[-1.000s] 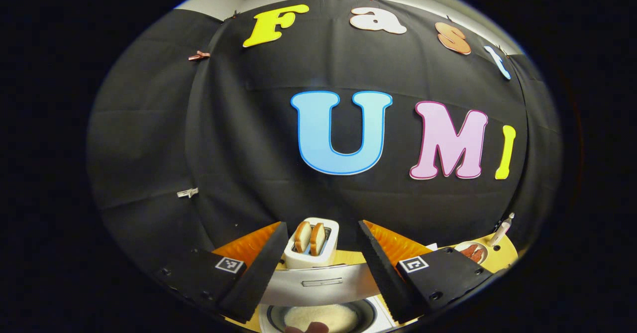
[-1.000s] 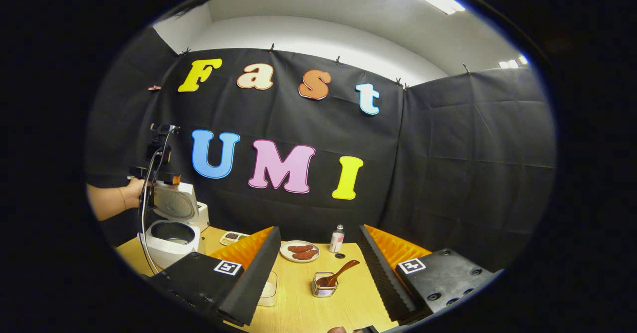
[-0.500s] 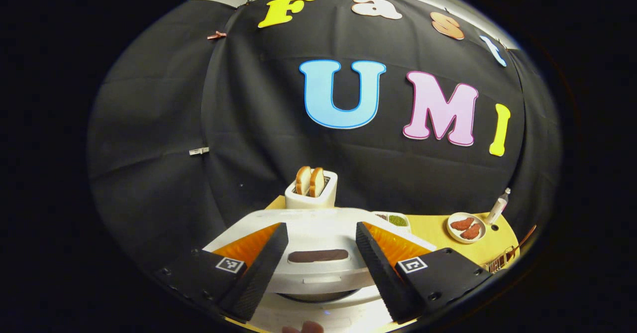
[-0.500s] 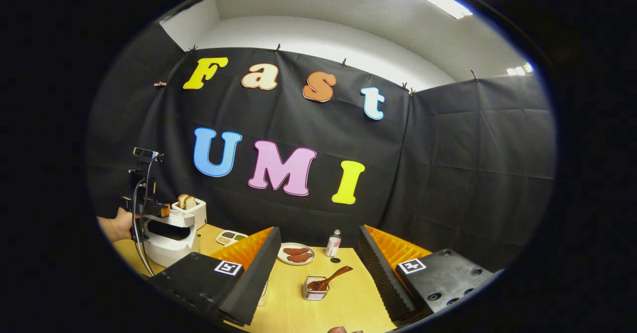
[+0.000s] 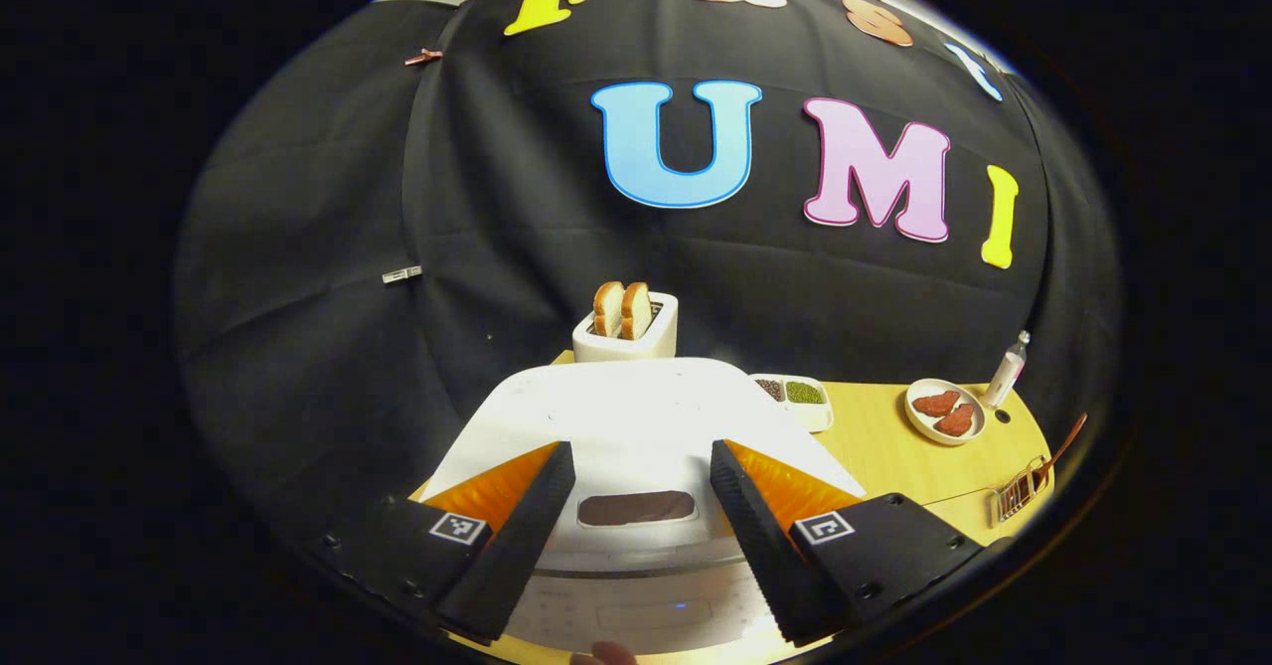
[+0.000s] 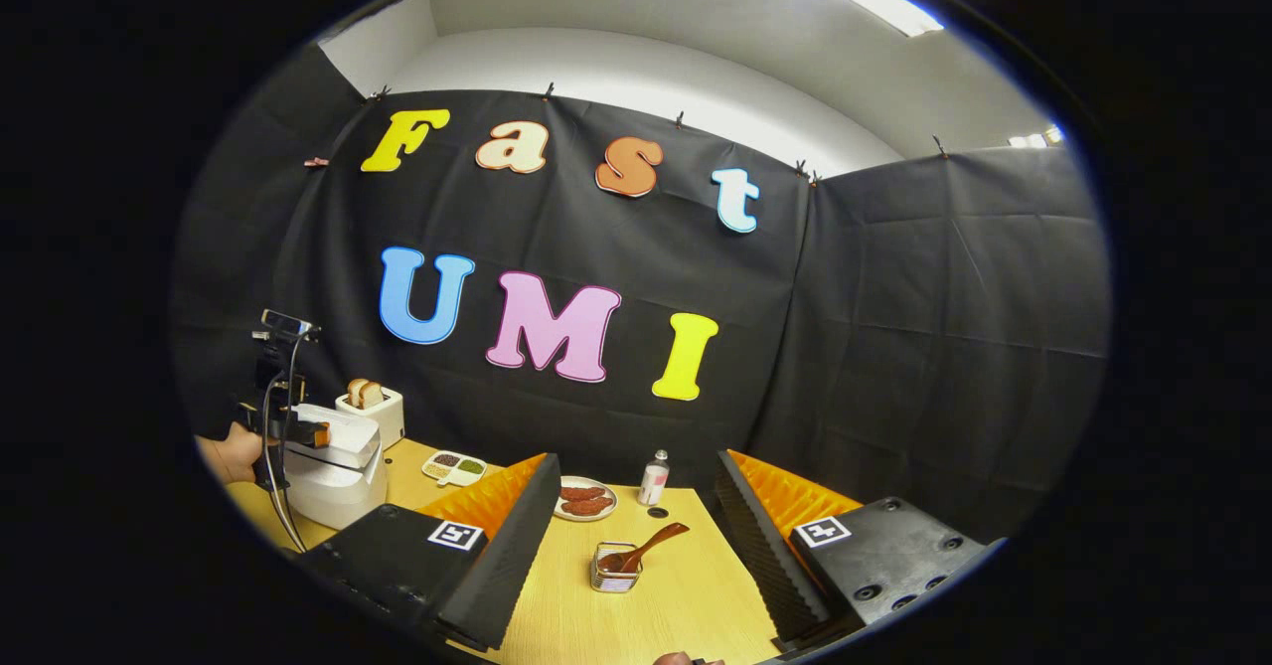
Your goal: Close the left gripper, press the button to open the rice cooker; take a wooden spoon from the chopstick holder with the right hand, scoop a spoonful of rice and pour it into the rice cooker, then put the wooden spoon back into the chopstick holder.
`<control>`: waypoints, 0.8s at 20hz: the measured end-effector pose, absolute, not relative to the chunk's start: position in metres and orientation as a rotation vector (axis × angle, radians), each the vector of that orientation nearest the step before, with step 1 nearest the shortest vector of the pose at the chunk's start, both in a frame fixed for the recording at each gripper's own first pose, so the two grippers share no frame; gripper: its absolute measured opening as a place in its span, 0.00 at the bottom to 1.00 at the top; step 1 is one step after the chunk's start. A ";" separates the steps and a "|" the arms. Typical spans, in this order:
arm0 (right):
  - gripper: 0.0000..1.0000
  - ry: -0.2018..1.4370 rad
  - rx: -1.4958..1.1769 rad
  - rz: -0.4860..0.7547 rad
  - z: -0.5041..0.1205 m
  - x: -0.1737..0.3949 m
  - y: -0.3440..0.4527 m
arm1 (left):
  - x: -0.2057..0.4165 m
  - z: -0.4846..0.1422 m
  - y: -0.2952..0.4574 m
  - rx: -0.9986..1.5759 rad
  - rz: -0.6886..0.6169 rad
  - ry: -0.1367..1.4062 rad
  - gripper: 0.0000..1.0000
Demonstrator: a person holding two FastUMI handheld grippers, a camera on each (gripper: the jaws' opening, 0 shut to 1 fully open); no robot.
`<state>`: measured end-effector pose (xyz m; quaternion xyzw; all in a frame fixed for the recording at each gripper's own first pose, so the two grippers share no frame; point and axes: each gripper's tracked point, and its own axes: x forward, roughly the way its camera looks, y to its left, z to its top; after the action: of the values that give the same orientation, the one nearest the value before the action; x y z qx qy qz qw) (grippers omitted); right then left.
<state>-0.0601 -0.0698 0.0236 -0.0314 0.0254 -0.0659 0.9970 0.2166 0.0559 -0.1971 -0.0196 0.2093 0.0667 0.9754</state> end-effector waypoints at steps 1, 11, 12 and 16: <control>0.98 0.052 -0.059 -0.137 0.023 -0.060 -0.072 | 0.216 -0.200 0.055 -0.046 0.137 0.432 0.98; 0.98 0.057 -0.074 -0.154 0.023 -0.061 -0.078 | 0.200 -0.230 0.050 -0.028 0.155 0.471 0.98; 0.98 0.055 -0.075 -0.156 0.023 -0.062 -0.079 | 0.198 -0.232 0.050 -0.030 0.150 0.465 0.98; 0.98 0.052 -0.078 -0.153 0.024 -0.065 -0.075 | 0.196 -0.234 0.050 -0.018 0.133 0.452 0.99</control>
<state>-0.0654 -0.0753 0.0239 -0.0389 0.0260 -0.0766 0.9960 0.1965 0.0499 -0.2338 -0.0091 0.2239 0.0660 0.9723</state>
